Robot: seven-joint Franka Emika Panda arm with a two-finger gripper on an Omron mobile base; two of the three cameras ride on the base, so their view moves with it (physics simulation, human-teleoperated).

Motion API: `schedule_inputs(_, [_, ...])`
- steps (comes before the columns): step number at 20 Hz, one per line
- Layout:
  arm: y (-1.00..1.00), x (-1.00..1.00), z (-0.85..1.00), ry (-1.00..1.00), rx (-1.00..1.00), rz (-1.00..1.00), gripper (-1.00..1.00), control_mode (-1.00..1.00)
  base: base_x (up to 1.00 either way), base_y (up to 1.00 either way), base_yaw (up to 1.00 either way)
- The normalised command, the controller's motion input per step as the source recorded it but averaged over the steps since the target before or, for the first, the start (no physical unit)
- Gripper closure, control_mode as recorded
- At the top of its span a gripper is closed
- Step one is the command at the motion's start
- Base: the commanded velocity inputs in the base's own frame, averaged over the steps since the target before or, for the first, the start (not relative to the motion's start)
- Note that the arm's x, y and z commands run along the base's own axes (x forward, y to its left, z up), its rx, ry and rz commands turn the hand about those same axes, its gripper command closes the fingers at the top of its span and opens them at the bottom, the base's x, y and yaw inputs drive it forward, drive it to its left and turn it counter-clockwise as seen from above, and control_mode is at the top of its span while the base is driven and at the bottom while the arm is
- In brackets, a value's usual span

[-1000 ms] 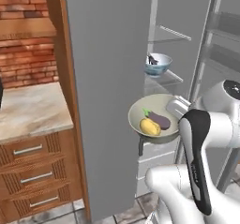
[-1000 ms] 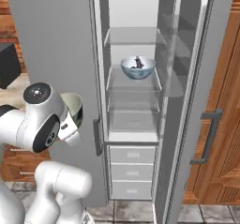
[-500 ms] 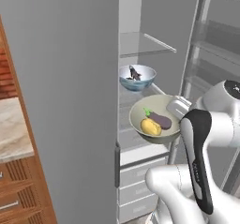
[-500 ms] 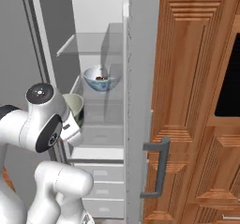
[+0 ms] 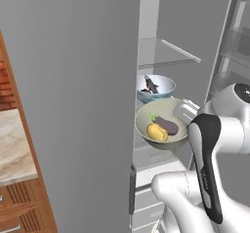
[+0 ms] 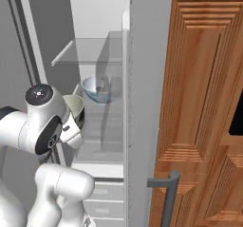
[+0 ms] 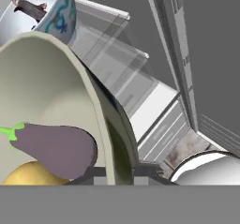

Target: Place the bowl with the eggplant and potato on the top shelf of the fridge. Place the bowl with the chicken drumstick and fish on the second highest shelf of the fridge.

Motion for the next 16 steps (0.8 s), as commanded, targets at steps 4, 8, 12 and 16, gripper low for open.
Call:
schedule_inputs(4, [0.0,0.0,0.0,0.0,0.0,0.0,1.0,1.0,0.22,0.0,-0.01])
schedule_inputs(8, [0.05,-0.09,0.85,-0.22,0.0,-0.14,1.0,-1.0,0.0,0.0,0.0])
schedule_inputs(12, [0.0,-0.06,1.0,-0.14,0.05,-0.2,1.0,-1.0,0.0,0.0,0.0])
schedule_inputs(16, [0.0,-0.04,1.0,-0.12,0.15,-0.21,1.0,-1.0,0.0,0.0,0.0])
